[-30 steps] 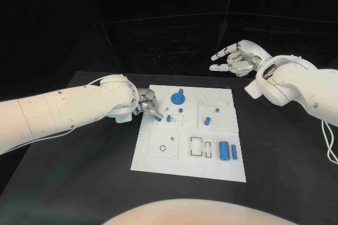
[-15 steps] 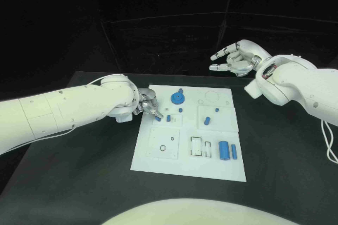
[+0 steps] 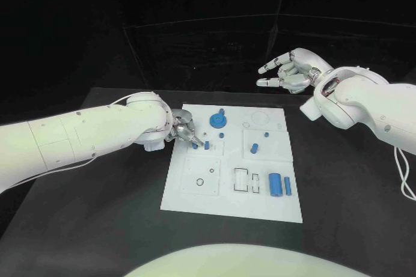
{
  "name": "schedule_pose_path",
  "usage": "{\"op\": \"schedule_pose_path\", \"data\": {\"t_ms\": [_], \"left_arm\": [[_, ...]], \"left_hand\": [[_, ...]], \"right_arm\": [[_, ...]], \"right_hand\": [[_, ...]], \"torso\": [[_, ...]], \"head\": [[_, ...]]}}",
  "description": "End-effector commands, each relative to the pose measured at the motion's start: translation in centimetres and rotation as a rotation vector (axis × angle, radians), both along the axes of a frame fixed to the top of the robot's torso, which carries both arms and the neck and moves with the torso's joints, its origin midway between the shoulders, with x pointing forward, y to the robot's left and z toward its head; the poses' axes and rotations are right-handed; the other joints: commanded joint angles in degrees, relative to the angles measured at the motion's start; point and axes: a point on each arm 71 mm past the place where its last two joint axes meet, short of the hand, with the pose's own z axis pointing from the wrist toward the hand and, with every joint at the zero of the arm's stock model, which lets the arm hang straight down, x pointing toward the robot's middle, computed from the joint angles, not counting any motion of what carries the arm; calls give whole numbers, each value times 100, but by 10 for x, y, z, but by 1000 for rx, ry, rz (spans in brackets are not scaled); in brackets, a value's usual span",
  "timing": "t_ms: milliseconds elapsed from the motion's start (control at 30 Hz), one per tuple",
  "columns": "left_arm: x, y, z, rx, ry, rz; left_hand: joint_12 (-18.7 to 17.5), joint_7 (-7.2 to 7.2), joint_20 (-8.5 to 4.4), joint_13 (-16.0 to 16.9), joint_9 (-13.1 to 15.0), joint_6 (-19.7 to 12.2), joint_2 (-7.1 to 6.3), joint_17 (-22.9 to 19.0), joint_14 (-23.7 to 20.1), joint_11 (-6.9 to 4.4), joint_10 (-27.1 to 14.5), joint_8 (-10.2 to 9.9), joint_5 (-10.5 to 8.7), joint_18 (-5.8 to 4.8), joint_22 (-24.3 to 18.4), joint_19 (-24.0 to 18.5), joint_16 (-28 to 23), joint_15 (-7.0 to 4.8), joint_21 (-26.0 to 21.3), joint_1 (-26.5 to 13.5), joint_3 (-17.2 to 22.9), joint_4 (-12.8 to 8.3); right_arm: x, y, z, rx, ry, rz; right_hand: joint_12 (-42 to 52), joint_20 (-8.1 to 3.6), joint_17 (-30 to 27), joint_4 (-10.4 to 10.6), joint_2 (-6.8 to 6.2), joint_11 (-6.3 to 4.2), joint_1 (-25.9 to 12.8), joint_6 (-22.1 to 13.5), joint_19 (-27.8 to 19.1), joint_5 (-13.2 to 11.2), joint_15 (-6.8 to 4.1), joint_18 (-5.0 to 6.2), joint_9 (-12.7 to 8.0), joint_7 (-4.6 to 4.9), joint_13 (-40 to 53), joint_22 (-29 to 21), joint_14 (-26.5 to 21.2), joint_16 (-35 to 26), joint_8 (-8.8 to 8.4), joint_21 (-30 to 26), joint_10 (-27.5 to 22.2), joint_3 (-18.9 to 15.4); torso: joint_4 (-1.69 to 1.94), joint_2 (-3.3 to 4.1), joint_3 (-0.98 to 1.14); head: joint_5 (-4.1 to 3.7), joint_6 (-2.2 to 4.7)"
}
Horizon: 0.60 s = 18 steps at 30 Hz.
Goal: Assemble the parts on the task board
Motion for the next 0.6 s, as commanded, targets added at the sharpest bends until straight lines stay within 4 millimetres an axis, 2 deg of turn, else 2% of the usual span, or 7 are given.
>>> {"op": "schedule_pose_path", "data": {"t_ms": [33,300,433,600], "left_arm": [[-1,1,-3,20,26,2],[1,3,-3,25,22,16],[3,5,-3,20,9,31],[4,6,0,-4,-22,48]], "left_hand": [[30,7,-43,18,11,43,18,1509,595,-9,40,46,2,9,25,86,18,-54,43,-68,-44,11],[42,-2,-52,27,37,58,2,1509,595,-19,52,75,0,8,34,90,18,-63,48,-127,-135,57],[45,5,-58,25,73,71,-57,1509,595,-14,56,113,-5,6,41,91,18,-63,50,-346,-384,218],[68,-16,-64,41,126,65,-80,1509,595,-24,67,160,-4,3,65,99,18,-76,61,-684,-904,563]], "right_arm": [[0,1,2,2,-7,12],[0,1,2,2,-8,12],[0,1,2,2,-8,11],[0,0,2,2,-8,10]], "right_hand": [[-16,22,1098,0,52,4,10,-28,-20,32,55,32,-9,-5,-3,-7,496,-27,25,-23,-47,-44],[-28,22,1085,5,60,5,15,-33,-23,29,55,33,-9,-5,-20,-15,493,-34,29,-27,-59,-64],[-28,22,1085,5,60,5,15,-33,-23,29,55,33,-9,-5,-20,-15,493,-34,29,-27,-59,-64],[-31,22,1080,6,61,5,14,-34,-25,29,55,34,-9,-4,-24,-20,492,-36,29,-30,-62,-68]], "torso": [[0,-1,-1],[4,-2,-3],[6,-1,-4],[8,0,-10]], "head": [[-2,-6],[-16,2],[-18,8],[-28,21]]}}
